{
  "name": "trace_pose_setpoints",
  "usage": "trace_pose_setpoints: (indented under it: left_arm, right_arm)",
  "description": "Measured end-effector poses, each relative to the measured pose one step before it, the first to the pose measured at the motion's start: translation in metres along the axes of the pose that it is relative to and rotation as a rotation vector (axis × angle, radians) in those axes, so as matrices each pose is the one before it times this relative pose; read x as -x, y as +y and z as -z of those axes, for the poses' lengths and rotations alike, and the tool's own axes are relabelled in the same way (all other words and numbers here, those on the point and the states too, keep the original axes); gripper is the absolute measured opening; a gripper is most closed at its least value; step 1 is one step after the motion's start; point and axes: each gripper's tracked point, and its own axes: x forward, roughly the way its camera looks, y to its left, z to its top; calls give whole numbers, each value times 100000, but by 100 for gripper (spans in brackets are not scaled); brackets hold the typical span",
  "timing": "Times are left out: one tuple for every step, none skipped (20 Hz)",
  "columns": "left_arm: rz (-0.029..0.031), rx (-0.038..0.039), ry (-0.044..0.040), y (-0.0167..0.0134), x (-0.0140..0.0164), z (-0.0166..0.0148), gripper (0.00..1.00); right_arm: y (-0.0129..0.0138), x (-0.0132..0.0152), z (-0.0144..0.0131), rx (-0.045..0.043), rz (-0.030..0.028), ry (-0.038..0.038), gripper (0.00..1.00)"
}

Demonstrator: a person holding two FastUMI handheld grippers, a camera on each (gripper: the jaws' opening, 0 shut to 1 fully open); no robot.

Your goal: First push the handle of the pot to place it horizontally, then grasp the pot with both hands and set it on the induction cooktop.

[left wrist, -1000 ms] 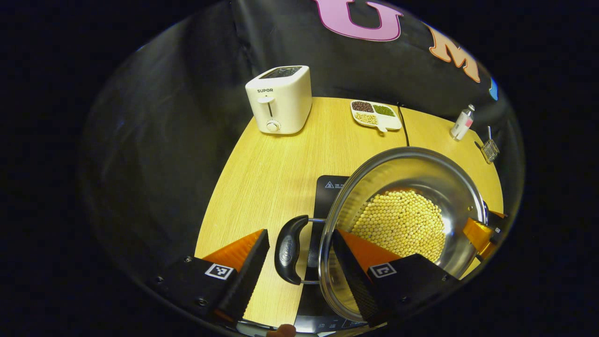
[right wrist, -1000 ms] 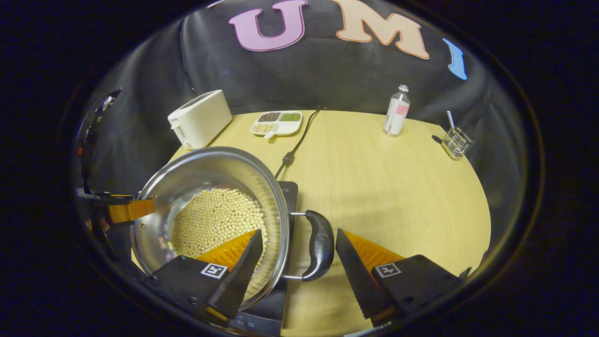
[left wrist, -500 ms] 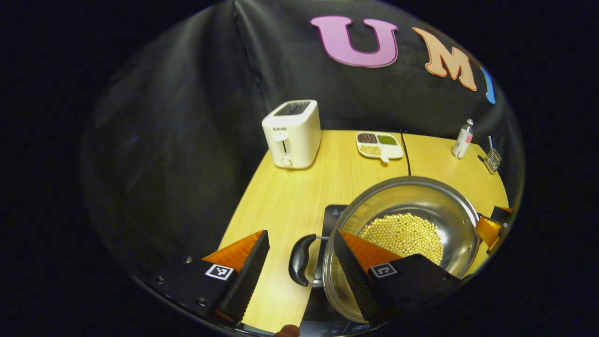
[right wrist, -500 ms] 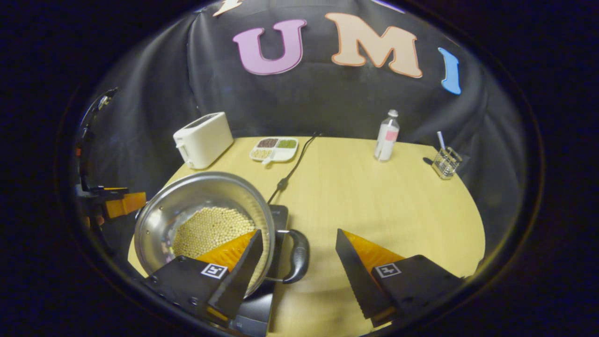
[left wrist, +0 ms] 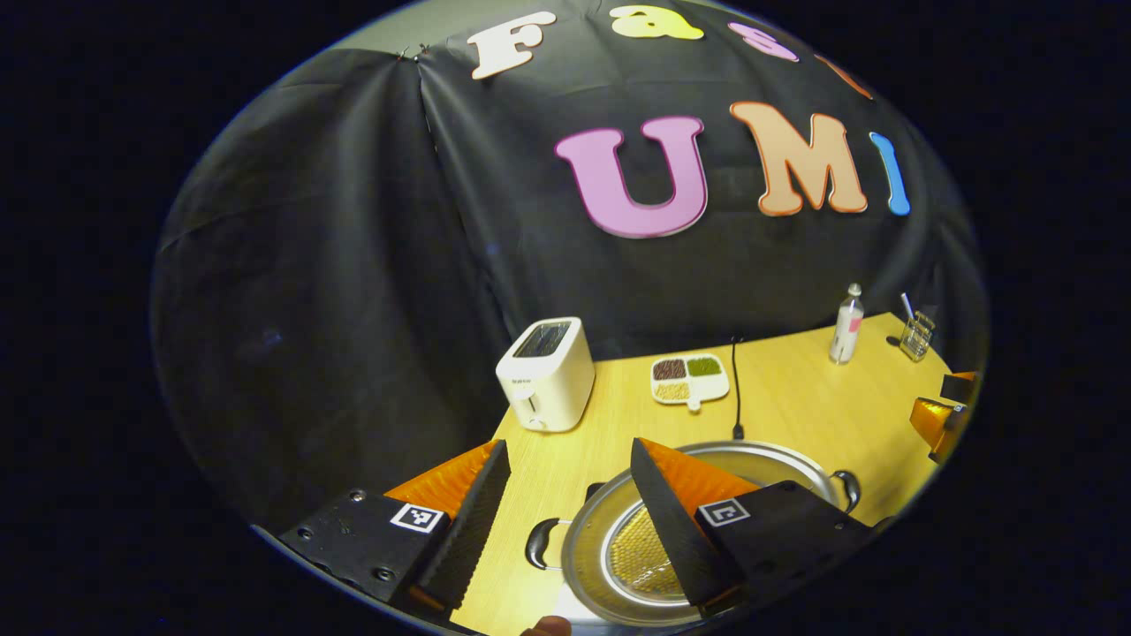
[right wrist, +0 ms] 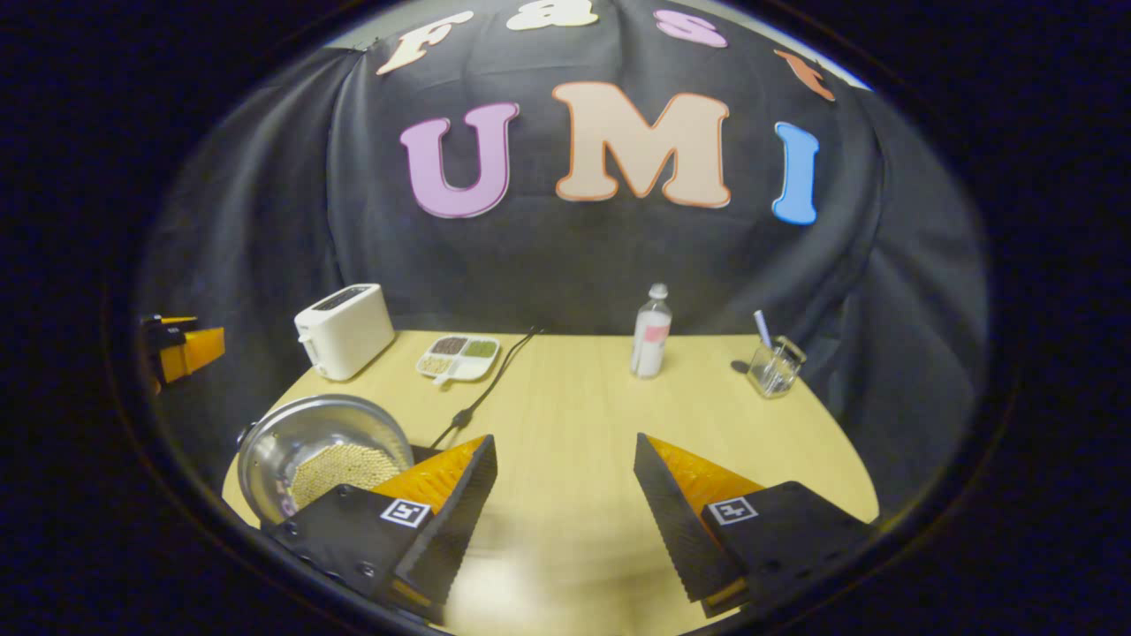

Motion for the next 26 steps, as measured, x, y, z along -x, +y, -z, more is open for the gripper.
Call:
trace_pose_setpoints:
  left_arm:
    - [416,1469,-3131,-962,772,-1567,89]
    - [499,2159,-3592,-1260,433,-1536,89]
    - [370,1725,-3240,-1057,490,-1312,89]
    - [209,1191,-2730,-744,485,-1135,89]
    - [271,679,-2207,-880,658,-1170,89]
    - [340,569,-2896,-942,636,-1276,89]
    - [714,369,-2662,-982,581,-1222,89]
    - [690,387,-1792,-920,560,-1049,89]
    - [539,684,-1468,-904,468,-857,89]
    - [340,1310,-1497,-871,381,-965,89]
    - [597,1580,-1491,-902,341,-948,89]
    - [389,1724,-1570,-863,309,-844,89]
    - [141,1726,-1217,-800,321,-779,89]
    - [156,1850,-1431,-681,286,-867,89]
    - [535,1651,-1859,-852,310,-868,89]
    - [857,1034,-1915,-840,308,-793,89]
    - [849,717,-2394,-666,217,-810,89]
    - [1062,527,-2031,-723,171,-771,89]
    - [532,655,-1278,-412,155,-546,92]
    - [216,571,-542,-289,219,-480,92]
    - [230,379,-1292,-256,272,-632,92]
    - [167,283,-1590,-149,159,-642,92]
    - [762,90,-1398,-316,100,-658,92]
    - [-378,-409,-1286,142,184,-568,89]
    - [-416,-809,-1436,46,145,-456,92]
    - [71,-772,-1265,-96,170,-391,92]
  right_arm:
    - [-1223,533,-1135,1738,1120,-3495,95]
    - [-1091,451,-1448,1324,553,-3755,98]
    - [-1162,602,-1475,788,538,-3805,98]
    - [-1190,523,-1546,441,466,-3597,95]
    - [-1080,570,-1539,370,526,-3390,98]
    - [-1134,441,-1488,463,852,-3276,98]
    - [-1127,485,-1408,593,705,-3312,95]
    - [-1023,353,-1380,140,447,-2814,94]
    - [-820,530,-1383,-627,-44,-2355,94]
    - [-755,331,-1259,-975,-263,-2244,99]
    - [-835,327,-1245,-902,241,-2427,99]
    - [-921,195,-1274,450,458,-2682,97]
    - [-404,-529,-1191,1415,918,-2559,96]
    - [-927,270,-1213,1299,955,-2609,94]
    - [-512,365,-1304,253,385,-2661,94]
    - [-589,383,-1257,-1195,100,-2379,94]
    - [-261,145,-1283,-1577,-82,-2414,94]
    - [-502,125,-1068,-1874,238,-1720,94]
    - [-1140,1248,-958,-1656,-232,-1563,94]
    - [-498,160,-1085,-1114,-108,-1309,94]
    - [-47,-538,-1087,-588,457,-1442,94]
    - [-644,52,-707,-256,395,-1248,94]
    - [-417,71,-419,-329,244,-1111,94]
    - [-298,-11,-286,27,145,-578,94]
    - [-244,9,-274,4,84,-553,94]
    - [-23,8,-116,365,-69,-554,94]
